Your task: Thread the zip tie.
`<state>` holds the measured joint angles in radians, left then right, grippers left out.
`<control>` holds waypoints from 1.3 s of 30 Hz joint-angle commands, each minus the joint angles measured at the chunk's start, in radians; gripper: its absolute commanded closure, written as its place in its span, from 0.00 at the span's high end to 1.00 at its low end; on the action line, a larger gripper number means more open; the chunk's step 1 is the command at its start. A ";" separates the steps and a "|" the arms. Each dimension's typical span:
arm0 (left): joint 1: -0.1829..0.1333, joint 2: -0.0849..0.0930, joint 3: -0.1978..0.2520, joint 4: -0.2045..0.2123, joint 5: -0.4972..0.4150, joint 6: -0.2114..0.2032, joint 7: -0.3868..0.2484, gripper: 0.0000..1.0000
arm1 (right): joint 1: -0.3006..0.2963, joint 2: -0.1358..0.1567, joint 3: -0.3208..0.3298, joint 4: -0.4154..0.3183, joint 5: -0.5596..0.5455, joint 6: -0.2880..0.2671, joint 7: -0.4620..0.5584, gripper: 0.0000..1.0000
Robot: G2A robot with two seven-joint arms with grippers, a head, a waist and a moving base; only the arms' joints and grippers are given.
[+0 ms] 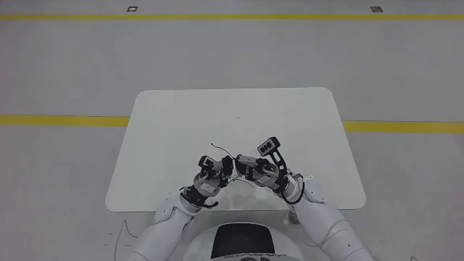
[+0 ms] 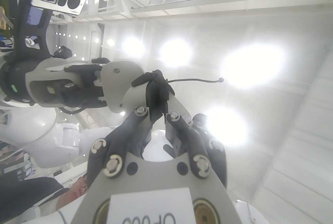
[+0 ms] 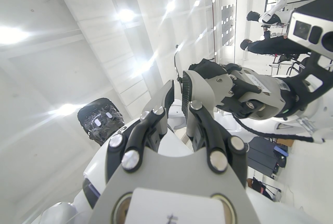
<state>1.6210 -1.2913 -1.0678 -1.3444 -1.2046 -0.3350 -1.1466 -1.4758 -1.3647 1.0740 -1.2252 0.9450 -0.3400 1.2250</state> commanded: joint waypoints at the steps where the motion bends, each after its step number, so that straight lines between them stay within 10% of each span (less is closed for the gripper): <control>1: 0.001 0.000 0.001 -0.001 0.002 0.001 0.000 0.00 | 0.003 -0.001 0.000 0.002 -0.001 0.000 0.001 0.11; 39: -0.004 0.003 0.007 0.006 -0.009 -0.003 0.007 0.00 | 0.002 -0.009 0.013 0.040 -0.025 0.000 0.001 0.00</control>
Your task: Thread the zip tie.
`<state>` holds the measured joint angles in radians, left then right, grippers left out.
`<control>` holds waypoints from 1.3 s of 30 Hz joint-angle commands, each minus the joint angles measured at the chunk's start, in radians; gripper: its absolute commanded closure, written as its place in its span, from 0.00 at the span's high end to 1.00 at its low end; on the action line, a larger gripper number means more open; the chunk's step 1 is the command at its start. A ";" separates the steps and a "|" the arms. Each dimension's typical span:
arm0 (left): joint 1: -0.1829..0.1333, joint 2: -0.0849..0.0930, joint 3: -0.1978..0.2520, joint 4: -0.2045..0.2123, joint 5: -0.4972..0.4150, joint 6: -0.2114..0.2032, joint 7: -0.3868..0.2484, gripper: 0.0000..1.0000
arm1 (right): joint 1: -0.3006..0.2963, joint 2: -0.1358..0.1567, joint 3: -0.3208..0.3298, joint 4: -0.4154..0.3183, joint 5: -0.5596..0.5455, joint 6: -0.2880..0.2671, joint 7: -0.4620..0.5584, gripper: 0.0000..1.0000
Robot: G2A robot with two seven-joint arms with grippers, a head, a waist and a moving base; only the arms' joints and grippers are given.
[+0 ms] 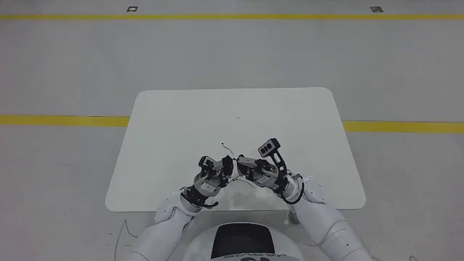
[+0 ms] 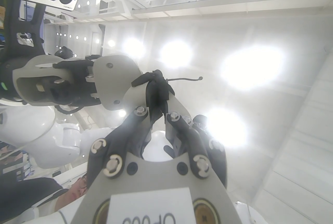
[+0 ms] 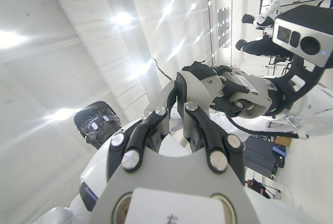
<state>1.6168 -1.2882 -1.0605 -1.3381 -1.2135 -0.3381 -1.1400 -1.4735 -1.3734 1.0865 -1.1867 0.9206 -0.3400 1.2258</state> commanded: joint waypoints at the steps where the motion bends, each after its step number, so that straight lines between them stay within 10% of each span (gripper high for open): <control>1: 0.000 0.000 0.000 0.000 0.000 0.000 0.000 0.00 | 0.000 0.000 0.000 0.003 -0.001 0.000 0.000 0.00; 39: 0.000 0.000 0.000 0.000 0.000 0.000 0.000 0.00 | 0.006 0.000 -0.009 0.050 -0.016 0.000 -0.014 0.00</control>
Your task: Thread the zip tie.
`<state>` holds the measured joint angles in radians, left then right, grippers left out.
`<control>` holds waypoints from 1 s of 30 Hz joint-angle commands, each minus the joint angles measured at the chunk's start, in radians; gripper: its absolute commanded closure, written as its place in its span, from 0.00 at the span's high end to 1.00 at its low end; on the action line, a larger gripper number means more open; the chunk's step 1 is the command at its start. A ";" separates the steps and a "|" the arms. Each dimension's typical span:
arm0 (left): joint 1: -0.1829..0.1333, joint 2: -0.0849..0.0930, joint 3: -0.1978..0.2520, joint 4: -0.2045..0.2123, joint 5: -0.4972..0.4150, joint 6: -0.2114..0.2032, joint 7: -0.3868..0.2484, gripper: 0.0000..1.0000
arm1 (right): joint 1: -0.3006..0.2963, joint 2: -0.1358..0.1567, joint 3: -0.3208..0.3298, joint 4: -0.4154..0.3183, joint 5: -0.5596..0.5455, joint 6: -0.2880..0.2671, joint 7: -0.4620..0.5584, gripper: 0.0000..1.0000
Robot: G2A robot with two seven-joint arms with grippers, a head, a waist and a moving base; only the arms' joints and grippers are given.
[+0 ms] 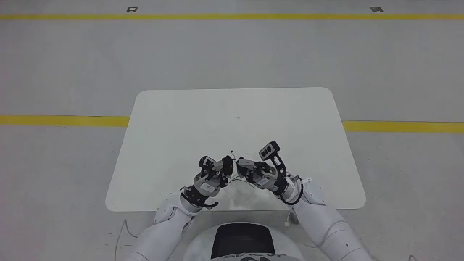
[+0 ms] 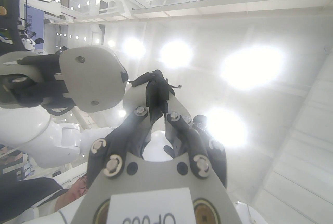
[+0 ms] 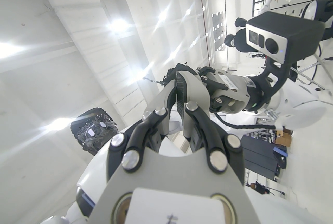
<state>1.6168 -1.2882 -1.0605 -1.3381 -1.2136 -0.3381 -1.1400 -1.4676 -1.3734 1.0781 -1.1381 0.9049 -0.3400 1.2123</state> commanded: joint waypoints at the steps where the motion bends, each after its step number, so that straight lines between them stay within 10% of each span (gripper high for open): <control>1: 0.000 0.000 0.000 0.000 0.000 0.000 0.000 0.00 | 0.000 0.000 0.000 0.002 -0.001 0.000 0.000 0.00; 30: 0.000 0.000 0.000 0.000 0.000 0.000 0.000 0.00 | 0.013 0.000 -0.006 0.027 -0.019 0.000 -0.008 0.00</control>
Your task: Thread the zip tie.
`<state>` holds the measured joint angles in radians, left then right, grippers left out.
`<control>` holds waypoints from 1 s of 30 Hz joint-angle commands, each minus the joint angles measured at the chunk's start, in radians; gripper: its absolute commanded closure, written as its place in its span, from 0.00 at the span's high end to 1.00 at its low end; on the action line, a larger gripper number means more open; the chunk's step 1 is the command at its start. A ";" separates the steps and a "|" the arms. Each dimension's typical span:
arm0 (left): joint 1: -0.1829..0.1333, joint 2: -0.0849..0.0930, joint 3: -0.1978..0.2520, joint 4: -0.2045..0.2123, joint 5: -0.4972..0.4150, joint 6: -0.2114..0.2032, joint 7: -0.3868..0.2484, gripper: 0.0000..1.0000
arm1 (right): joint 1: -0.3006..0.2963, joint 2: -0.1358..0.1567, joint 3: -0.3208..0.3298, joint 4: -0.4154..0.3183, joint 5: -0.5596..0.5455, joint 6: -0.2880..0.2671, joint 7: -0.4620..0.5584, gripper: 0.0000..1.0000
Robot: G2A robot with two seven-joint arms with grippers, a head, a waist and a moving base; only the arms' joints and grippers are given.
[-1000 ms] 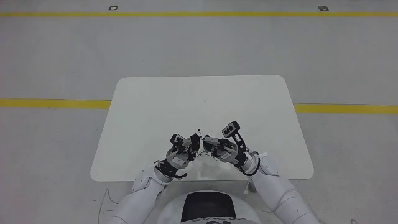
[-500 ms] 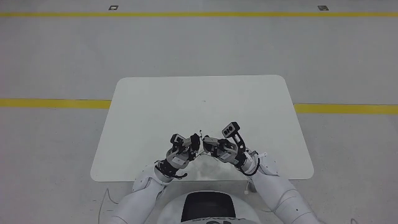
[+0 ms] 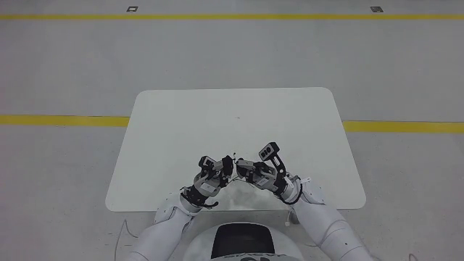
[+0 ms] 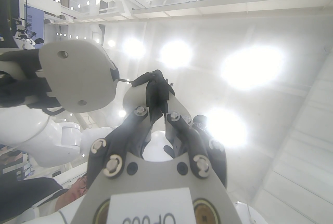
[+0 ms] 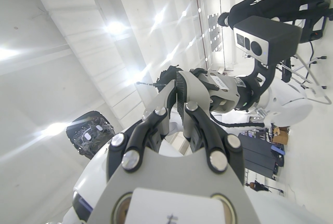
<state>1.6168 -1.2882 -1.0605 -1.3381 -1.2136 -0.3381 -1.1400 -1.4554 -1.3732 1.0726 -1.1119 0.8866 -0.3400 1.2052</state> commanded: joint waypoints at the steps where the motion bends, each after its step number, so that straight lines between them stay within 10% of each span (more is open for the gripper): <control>1: 0.000 0.000 0.000 0.000 0.000 0.000 0.000 0.00 | 0.001 0.000 -0.001 0.001 -0.002 0.000 -0.001 0.00; 30: 0.000 0.000 0.000 0.000 0.000 0.000 0.000 0.00 | 0.011 -0.001 -0.009 0.030 -0.001 0.000 -0.003 0.00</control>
<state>1.6168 -1.2882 -1.0605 -1.3381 -1.2136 -0.3381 -1.1400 -1.4451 -1.3741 1.0630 -1.0840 0.8857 -0.3400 1.2014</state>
